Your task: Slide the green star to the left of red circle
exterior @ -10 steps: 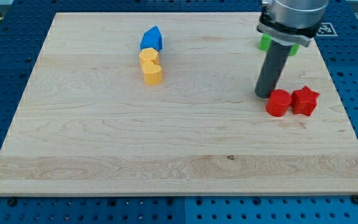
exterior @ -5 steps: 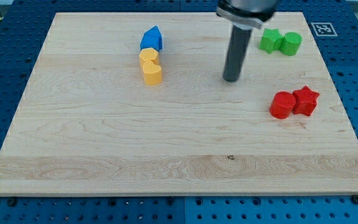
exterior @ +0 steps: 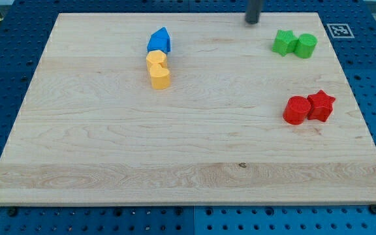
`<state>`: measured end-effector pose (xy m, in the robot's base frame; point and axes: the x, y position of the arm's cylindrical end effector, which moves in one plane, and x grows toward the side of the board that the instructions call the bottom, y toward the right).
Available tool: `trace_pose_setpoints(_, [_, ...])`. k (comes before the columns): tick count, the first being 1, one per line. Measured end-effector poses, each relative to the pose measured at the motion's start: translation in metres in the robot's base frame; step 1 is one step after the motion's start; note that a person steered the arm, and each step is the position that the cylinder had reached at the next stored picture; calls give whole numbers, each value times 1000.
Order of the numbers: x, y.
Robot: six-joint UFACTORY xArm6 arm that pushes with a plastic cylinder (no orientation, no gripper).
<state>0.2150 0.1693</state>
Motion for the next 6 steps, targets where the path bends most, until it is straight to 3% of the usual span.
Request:
trace_pose_setpoints(1, [14, 48])
trace_pose_setpoints(5, [133, 50])
trace_pose_setpoints(6, [136, 46])
